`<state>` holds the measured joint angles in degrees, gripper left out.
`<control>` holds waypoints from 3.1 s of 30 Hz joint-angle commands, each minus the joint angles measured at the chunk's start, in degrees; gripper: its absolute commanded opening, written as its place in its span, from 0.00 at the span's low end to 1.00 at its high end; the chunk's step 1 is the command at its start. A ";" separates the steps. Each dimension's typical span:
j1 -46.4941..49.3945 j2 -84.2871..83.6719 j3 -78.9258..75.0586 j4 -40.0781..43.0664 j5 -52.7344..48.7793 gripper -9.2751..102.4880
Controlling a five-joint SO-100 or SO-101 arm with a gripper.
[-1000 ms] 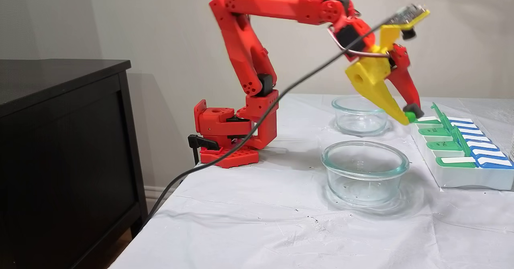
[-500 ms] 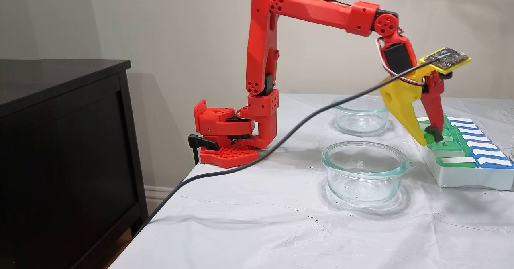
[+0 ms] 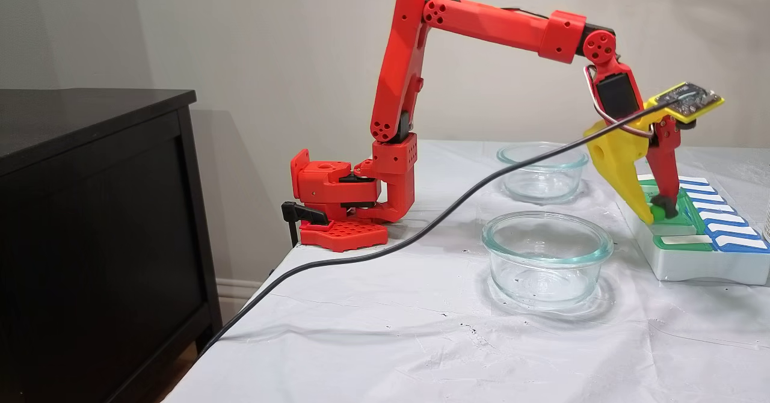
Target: Sort medicines into box.
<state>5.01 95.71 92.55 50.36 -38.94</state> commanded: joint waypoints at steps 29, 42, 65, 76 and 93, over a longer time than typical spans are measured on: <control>0.44 2.99 -2.29 -7.38 -2.20 0.22; 0.18 8.17 -0.09 -2.20 -2.11 0.31; -17.93 32.08 19.95 -21.97 13.10 0.08; -18.54 21.36 25.49 -45.62 13.62 0.08; -19.16 17.23 29.27 -48.34 13.80 0.08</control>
<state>-14.77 111.53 123.31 3.08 -25.14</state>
